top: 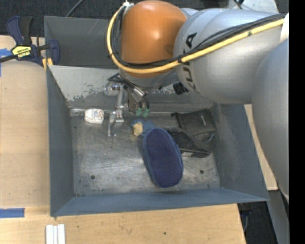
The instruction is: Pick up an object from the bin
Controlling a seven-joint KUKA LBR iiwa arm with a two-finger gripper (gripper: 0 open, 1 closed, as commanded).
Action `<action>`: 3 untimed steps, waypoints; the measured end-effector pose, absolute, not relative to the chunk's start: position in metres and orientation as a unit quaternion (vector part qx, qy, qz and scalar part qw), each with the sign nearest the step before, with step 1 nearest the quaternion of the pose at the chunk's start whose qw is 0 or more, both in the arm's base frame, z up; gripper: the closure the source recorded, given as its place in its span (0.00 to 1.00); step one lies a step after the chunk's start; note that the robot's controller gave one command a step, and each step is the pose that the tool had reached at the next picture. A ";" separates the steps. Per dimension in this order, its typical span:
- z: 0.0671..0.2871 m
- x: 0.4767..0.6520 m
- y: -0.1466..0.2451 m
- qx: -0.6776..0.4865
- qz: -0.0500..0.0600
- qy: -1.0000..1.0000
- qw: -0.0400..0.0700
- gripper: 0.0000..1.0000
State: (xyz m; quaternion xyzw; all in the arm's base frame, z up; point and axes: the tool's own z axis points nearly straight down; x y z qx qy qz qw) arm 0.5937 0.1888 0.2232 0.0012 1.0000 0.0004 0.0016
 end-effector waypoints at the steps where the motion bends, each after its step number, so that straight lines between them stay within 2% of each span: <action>1: 0.082 0.625 0.111 -0.041 0.000 0.999 0.003 0.00; 2: 0.081 0.618 0.057 0.053 -0.001 0.999 0.001 0.00; 3: 0.082 0.618 0.058 0.053 0.000 0.999 0.001 1.00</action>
Offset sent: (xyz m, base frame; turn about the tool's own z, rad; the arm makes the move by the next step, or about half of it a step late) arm 0.0314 -0.0828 -0.1532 -0.0834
